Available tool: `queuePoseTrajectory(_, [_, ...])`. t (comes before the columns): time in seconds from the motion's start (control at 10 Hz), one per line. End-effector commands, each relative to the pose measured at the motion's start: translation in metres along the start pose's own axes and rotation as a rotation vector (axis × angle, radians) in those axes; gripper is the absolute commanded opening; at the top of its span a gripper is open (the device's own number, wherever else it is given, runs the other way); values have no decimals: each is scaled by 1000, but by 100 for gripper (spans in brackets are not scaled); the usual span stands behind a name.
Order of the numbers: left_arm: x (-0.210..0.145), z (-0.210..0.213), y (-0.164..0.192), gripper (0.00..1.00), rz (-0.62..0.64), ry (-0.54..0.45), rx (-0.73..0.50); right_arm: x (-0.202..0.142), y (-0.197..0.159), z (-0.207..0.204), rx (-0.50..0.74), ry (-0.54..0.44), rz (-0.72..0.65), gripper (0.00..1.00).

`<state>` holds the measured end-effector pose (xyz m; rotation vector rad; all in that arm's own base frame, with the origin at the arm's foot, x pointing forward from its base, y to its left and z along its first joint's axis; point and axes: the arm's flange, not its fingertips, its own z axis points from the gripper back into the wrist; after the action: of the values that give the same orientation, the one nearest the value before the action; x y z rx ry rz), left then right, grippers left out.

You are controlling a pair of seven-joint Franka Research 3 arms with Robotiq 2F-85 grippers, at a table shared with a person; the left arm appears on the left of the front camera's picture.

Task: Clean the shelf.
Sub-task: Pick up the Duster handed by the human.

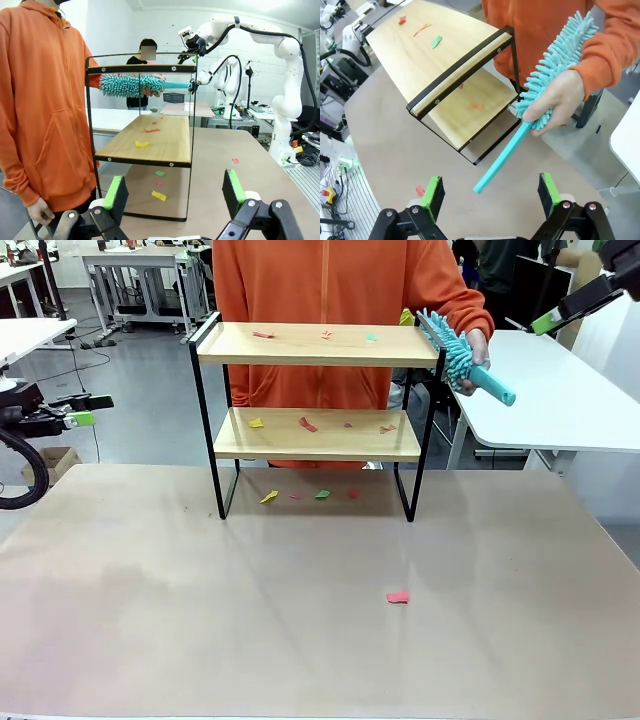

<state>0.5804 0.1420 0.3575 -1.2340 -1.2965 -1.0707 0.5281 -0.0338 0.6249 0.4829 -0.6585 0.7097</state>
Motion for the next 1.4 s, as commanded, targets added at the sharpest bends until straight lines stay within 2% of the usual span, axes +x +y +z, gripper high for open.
queuePoseTrajectory(0.0, [2,-1,-4,100,-3,10,5,0,0,-1,1,0,1,100])
queuePoseTrajectory(0.1, [2,-1,-4,100,-3,10,5,7,21,-11,-96,4,-25,100])
queuePoseTrajectory(0.3, [2,-1,-4,100,-3,10,5,11,40,-36,-178,19,-74,100])
queuePoseTrajectory(0.5, [2,-1,-4,100,-3,10,5,-1,50,-63,-203,29,-79,100])
queuePoseTrajectory(0.7, [2,-1,-4,100,-3,10,5,-12,56,-82,-336,-5,-98,100])
queuePoseTrajectory(0.8, [2,-1,-4,100,-3,10,5,-13,58,-92,-338,-6,-101,100])
queuePoseTrajectory(1.0, [2,-1,-4,100,-3,10,5,-16,55,-109,-379,51,-126,100])
queuePoseTrajectory(1.3, [2,-1,-4,100,-3,10,5,-22,48,-113,-389,63,-168,100])
